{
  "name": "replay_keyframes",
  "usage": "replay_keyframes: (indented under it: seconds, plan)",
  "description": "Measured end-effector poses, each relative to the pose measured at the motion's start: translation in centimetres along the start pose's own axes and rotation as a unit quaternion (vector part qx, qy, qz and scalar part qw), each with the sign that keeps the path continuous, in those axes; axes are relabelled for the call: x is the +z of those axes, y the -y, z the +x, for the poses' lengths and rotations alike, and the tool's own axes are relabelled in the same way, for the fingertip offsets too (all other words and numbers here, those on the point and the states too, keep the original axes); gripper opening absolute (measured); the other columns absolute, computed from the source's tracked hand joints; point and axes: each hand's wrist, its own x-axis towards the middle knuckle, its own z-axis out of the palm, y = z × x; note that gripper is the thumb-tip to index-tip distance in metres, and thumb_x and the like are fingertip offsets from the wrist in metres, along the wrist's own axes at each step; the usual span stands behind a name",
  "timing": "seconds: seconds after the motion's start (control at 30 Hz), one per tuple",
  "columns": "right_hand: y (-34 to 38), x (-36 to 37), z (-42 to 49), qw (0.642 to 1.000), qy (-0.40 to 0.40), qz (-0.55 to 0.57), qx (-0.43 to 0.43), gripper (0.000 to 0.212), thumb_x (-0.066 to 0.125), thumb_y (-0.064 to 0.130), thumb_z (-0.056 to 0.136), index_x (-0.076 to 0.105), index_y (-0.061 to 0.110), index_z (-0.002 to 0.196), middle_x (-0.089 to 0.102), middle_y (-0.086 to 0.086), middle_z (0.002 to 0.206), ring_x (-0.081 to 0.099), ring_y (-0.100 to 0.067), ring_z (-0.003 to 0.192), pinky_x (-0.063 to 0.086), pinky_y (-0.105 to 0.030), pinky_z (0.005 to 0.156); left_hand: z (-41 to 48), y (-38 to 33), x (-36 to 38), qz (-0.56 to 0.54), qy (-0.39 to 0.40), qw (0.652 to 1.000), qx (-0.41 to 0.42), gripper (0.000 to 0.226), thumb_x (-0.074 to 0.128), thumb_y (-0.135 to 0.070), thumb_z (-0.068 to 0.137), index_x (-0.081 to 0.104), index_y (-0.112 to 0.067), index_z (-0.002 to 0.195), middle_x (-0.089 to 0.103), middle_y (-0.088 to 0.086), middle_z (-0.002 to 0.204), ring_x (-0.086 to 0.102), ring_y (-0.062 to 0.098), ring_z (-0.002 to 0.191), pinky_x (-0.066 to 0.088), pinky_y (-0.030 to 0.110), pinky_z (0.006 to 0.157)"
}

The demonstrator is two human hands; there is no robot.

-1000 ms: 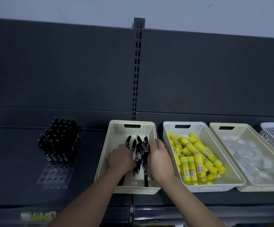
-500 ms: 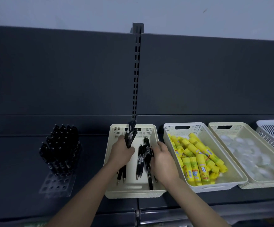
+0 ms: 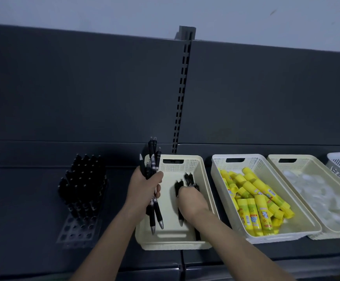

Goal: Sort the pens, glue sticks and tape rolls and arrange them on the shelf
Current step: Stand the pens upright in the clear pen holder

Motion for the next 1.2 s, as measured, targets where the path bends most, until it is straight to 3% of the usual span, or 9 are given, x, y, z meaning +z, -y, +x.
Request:
replay_keyframes:
  seconds: [0.2,0.4,0.5,0.57,0.63,0.73,0.93,1.03,1.2]
  plan:
    - [1.5,0.9,1.0,0.995,0.021,0.098,0.009,0.013,0.049,0.017,0.088,0.056,0.013,0.078,0.066,-0.008,0.081,0.064,-0.029,0.078,0.046,-0.027,0.06,0.0,0.0,-0.9,-0.001,-0.015,1.0,-0.008,0.009,0.061,-0.007,0.084,0.054,-0.007,0.09,0.052,0.004,0.066,0.045,0.013,0.049,0.038,0.026,0.043]
    - [1.0,-0.1,0.3,0.975,0.017,0.219,0.02,0.027,0.062,0.026,0.085,0.048,0.016,0.064,0.051,0.004,0.052,0.047,-0.01,0.044,0.038,-0.018,0.043,-0.4,-0.7,-0.8,0.023,-0.038,0.999,0.016,0.01,0.062,-0.007,0.083,0.054,-0.008,0.09,0.055,0.001,0.062,0.047,0.014,0.047,0.038,0.028,0.044]
    - [0.8,-2.6,-0.5,0.909,-0.021,0.417,0.019,0.043,0.071,0.029,0.082,0.041,0.015,0.056,0.042,-0.006,0.052,0.034,-0.014,0.042,0.028,-0.019,0.041,-1.1,-0.8,-0.4,0.025,-0.054,0.998,0.022,0.013,0.064,-0.009,0.083,0.054,-0.008,0.092,0.055,0.003,0.063,0.048,0.016,0.048,0.038,0.029,0.046]
    - [0.8,-4.2,-1.5,0.837,0.003,0.547,-0.007,0.037,0.073,0.025,0.081,0.047,0.014,0.057,0.047,-0.014,0.065,0.036,-0.016,0.049,0.028,-0.02,0.043,-1.7,-1.0,0.1,0.019,-0.064,0.997,0.029,0.013,0.066,-0.009,0.082,0.056,-0.01,0.091,0.057,0.002,0.064,0.05,0.013,0.049,0.04,0.026,0.045]
    - [0.9,-5.2,-2.7,0.804,0.042,0.593,-0.035,0.028,0.074,0.021,0.08,0.058,0.013,0.059,0.057,-0.013,0.068,0.046,-0.018,0.057,0.03,-0.02,0.042,-2.4,-1.3,0.5,0.012,-0.064,0.997,0.043,0.015,0.068,-0.009,0.08,0.058,-0.008,0.091,0.059,0.002,0.064,0.051,0.011,0.049,0.041,0.024,0.043]
    - [1.2,-5.7,-4.4,0.82,0.069,0.565,-0.063,0.017,0.075,0.018,0.08,0.069,0.016,0.064,0.065,0.002,0.064,0.056,-0.01,0.061,0.036,-0.016,0.046,-3.5,-1.7,0.8,0.008,-0.058,0.996,0.067,0.016,0.07,-0.007,0.076,0.057,-0.011,0.084,0.059,0.001,0.059,0.049,0.011,0.047,0.04,0.023,0.042]
    - [2.7,-5.5,-6.5,0.83,0.103,0.537,-0.107,0.014,0.071,0.022,0.082,0.072,0.014,0.071,0.065,0.001,0.067,0.053,-0.012,0.064,0.039,-0.018,0.05,-6.0,-2.2,-0.7,0.015,-0.135,0.988,0.077,0.023,0.075,-0.004,0.074,0.055,-0.012,0.083,0.059,-0.002,0.057,0.048,0.011,0.047,0.04,0.023,0.041]
    - [3.9,-5.3,-6.7,0.818,0.06,0.562,-0.103,0.028,0.065,0.026,0.088,0.067,-0.001,0.08,0.066,0.001,0.062,0.047,-0.01,0.054,0.039,-0.02,0.048,-6.8,-3.1,-2.0,0.005,-0.155,0.984,0.087,0.025,0.076,-0.007,0.076,0.054,-0.011,0.087,0.057,0.0,0.059,0.046,0.012,0.046,0.04,0.024,0.042]
    - [6.8,-4.9,-7.1,0.806,-0.038,0.586,-0.075,0.016,0.06,0.023,0.091,0.063,0.008,0.085,0.071,-0.004,0.07,0.051,-0.005,0.048,0.044,-0.019,0.045,-7.1,-4.7,-5.5,-0.001,-0.166,0.979,0.121,0.026,0.075,-0.01,0.078,0.056,-0.004,0.093,0.056,0.0,0.06,0.045,0.013,0.048,0.04,0.024,0.044]
